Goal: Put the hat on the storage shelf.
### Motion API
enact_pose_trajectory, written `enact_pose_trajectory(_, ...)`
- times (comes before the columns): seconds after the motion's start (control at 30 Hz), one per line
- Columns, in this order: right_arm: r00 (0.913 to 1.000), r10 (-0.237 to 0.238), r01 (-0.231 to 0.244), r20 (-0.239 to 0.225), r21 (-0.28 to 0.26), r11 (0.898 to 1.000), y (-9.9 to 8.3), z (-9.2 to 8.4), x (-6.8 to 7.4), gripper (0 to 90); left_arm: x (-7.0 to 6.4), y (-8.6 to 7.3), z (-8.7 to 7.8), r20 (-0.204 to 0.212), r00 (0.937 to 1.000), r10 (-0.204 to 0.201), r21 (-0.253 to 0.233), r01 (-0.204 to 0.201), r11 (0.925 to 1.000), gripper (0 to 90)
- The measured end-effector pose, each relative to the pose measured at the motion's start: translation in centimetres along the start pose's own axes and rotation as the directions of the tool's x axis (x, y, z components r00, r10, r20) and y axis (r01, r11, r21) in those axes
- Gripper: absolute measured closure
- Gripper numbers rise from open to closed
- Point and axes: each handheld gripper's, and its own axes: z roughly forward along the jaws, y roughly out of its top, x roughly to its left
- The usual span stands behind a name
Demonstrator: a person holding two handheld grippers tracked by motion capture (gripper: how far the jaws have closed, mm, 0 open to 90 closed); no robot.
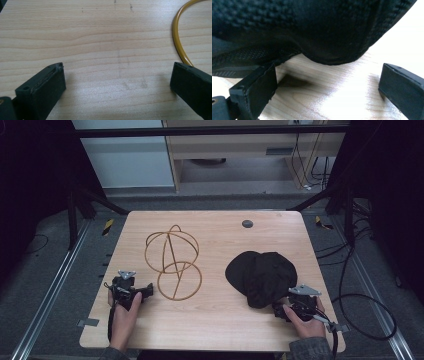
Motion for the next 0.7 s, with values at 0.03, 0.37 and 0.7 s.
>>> enact_pose_trajectory(0.03,1.0,-0.006,0.006,-0.007,0.008,1.0,0.1,0.0,0.0,2.0,0.0,0.0,0.0,0.005,1.0,0.005,0.0,-0.005,1.0,0.0)
enact_pose_trajectory(0.37,0.9965,-0.071,0.075,-0.044,0.11,0.991,0.5,-2.0,0.0,6.2,-0.1,0.0,0.0,0.023,0.9995,0.022,-0.001,-0.022,0.9998,0.0)
enact_pose_trajectory(0.7,0.9968,-0.049,0.055,-0.064,0.093,0.994,1.6,-6.4,-1.7,6.5,-0.2,0.0,0.0,0.022,0.9995,0.021,-0.001,-0.021,0.9998,0.0)
